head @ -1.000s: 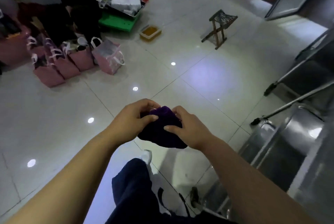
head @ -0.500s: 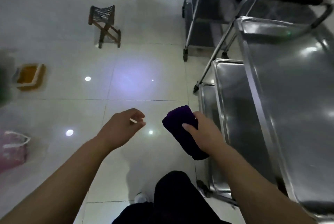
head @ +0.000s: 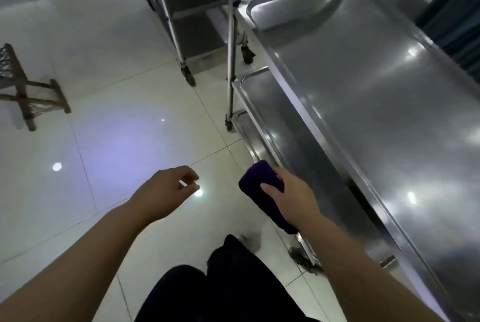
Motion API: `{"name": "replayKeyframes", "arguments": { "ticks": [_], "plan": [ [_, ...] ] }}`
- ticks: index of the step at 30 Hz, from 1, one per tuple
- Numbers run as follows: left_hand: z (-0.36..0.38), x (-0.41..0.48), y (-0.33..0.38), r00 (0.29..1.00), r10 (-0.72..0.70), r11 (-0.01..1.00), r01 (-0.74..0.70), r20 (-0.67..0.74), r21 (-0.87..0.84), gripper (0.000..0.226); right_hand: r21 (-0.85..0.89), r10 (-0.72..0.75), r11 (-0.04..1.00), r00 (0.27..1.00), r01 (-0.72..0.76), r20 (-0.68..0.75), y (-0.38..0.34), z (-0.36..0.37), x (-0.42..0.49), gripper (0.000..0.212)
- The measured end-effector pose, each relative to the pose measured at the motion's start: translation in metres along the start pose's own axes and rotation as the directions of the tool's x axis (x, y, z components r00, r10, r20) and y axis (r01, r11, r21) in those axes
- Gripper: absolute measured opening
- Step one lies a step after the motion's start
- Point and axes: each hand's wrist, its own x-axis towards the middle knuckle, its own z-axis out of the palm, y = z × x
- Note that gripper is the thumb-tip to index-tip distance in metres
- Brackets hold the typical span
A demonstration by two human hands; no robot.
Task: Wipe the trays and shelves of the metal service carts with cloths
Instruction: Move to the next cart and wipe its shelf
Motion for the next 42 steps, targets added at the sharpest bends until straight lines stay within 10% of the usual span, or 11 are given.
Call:
{"name": "replayKeyframes", "arguments": {
  "ticks": [13, 20, 35, 42],
  "plan": [
    [-0.039, 0.202, 0.000, 0.918, 0.145, 0.935, -0.250, 0.370, 0.253, 0.016, 0.234, 0.306, 0.932, 0.947, -0.276, -0.102, -0.007, 0.036, 0.105, 0.030],
    [-0.060, 0.329, -0.032, 0.803, 0.266, 0.813, -0.484, 0.533, 0.325, 0.017, 0.360, 0.573, 0.801, 0.787, -0.478, -0.229, -0.016, 0.110, 0.180, 0.033],
    [0.090, 0.561, -0.157, 0.804, 0.418, 0.767, -0.562, 0.423, 0.311, 0.015, 0.410, 0.581, 0.793, 0.761, -0.451, -0.287, 0.127, 0.276, 0.360, 0.040],
    [0.132, 0.642, -0.188, 0.829, 0.513, 0.768, -0.559, 0.223, 0.314, 0.011, 0.342, 0.476, 0.879, 0.639, -0.332, -0.604, 0.173, 0.279, 0.428, 0.036]
  ]
}}
